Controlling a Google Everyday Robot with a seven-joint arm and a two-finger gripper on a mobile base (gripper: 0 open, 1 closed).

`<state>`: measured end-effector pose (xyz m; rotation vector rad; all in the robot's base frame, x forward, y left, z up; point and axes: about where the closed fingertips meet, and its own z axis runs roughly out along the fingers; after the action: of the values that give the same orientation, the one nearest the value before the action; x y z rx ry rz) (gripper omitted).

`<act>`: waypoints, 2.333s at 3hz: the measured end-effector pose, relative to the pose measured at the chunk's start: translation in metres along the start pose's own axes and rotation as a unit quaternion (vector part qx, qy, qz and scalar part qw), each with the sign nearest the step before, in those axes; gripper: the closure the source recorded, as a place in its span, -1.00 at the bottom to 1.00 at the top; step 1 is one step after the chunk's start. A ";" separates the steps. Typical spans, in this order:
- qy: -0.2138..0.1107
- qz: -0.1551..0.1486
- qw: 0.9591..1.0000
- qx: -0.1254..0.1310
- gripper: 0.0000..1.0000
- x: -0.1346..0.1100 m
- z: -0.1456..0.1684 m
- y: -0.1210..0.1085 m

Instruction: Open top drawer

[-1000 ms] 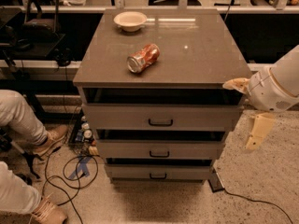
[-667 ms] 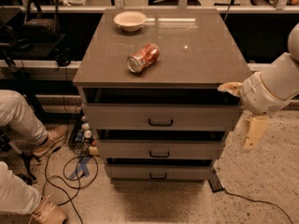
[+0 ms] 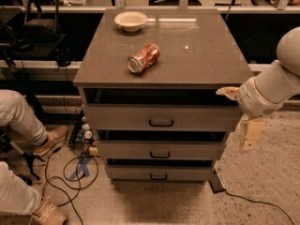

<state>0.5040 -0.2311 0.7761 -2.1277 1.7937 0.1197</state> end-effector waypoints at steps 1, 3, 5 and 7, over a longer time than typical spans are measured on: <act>-0.003 0.014 1.000 0.004 -1.00 0.007 0.016 -0.001; 0.031 0.042 0.999 0.005 -1.00 0.023 0.066 -0.016; 0.065 0.066 0.996 0.010 -1.00 0.031 0.095 -0.053; 0.065 0.087 0.994 -0.010 -0.64 0.034 0.125 -0.077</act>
Offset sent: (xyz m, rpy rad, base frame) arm 0.0271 -0.0029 -0.0874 -0.0556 0.0359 -0.1098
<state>0.6048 -0.2129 0.6660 -2.0334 2.0600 0.0432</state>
